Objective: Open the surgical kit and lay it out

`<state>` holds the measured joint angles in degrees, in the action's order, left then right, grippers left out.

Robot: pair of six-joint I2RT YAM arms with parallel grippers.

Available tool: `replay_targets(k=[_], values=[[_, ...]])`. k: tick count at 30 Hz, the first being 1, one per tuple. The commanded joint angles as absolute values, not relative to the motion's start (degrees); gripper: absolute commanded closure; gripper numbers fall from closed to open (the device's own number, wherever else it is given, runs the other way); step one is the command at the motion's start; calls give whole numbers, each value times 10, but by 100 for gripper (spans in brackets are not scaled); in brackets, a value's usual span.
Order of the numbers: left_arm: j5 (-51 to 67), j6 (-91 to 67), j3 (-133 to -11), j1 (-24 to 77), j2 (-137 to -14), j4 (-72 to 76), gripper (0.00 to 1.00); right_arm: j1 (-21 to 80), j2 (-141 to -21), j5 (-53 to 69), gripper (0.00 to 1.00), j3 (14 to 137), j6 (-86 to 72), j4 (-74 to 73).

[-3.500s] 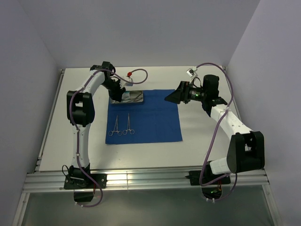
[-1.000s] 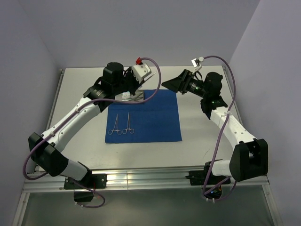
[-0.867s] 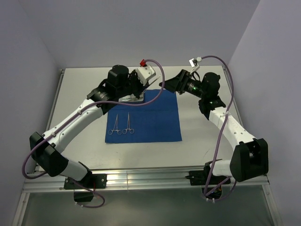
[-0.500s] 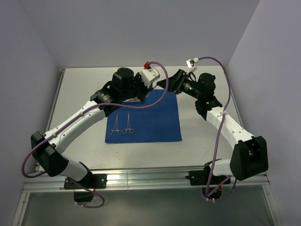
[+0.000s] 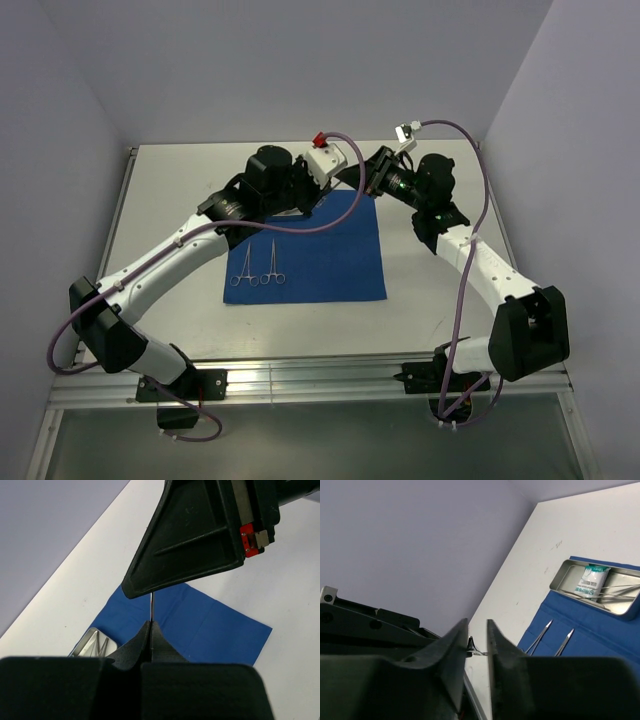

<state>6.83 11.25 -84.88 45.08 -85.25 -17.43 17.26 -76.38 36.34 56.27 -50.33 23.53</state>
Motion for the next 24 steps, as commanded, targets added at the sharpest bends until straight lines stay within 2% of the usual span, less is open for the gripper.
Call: replay_targets(k=[1,2,3,5,7,8,10,11,14,15,16,18,19,22,24], values=[[55,103,-858,457,-849,-157,100,177,-772,364,77,587,-511,272],[53,102,-857,457,-849,-155,100,177,-772,364,89,586,-510,271],[53,102,-856,457,-848,-153,100,177,-771,364,95,585,-509,272],[54,100,-855,457,-847,-154,100,178,-771,370,100,584,-507,274],[61,97,-858,457,-846,-159,98,175,-769,376,100,581,-503,280],[65,86,-859,456,-846,-163,88,174,-768,384,100,579,-501,284],[81,77,-860,449,-839,-173,75,165,-767,394,100,573,-499,292],[93,62,-859,444,-833,-177,60,161,-766,410,100,571,-501,298],[185,10,-833,401,-796,-165,41,142,-764,453,100,556,-512,341],[213,-9,-823,383,-783,-151,39,139,-763,467,100,548,-513,354],[290,-31,-814,348,-763,-132,38,135,-762,482,100,541,-514,371],[380,-72,-805,309,-755,-127,46,131,-755,536,100,530,-501,414],[471,-100,-804,276,-754,-119,49,131,-749,549,100,525,-490,420],[595,-136,-802,256,-763,-127,52,131,-737,596,100,504,-510,476],[628,-150,-790,258,-762,-125,51,132,-730,608,100,491,-519,503]])
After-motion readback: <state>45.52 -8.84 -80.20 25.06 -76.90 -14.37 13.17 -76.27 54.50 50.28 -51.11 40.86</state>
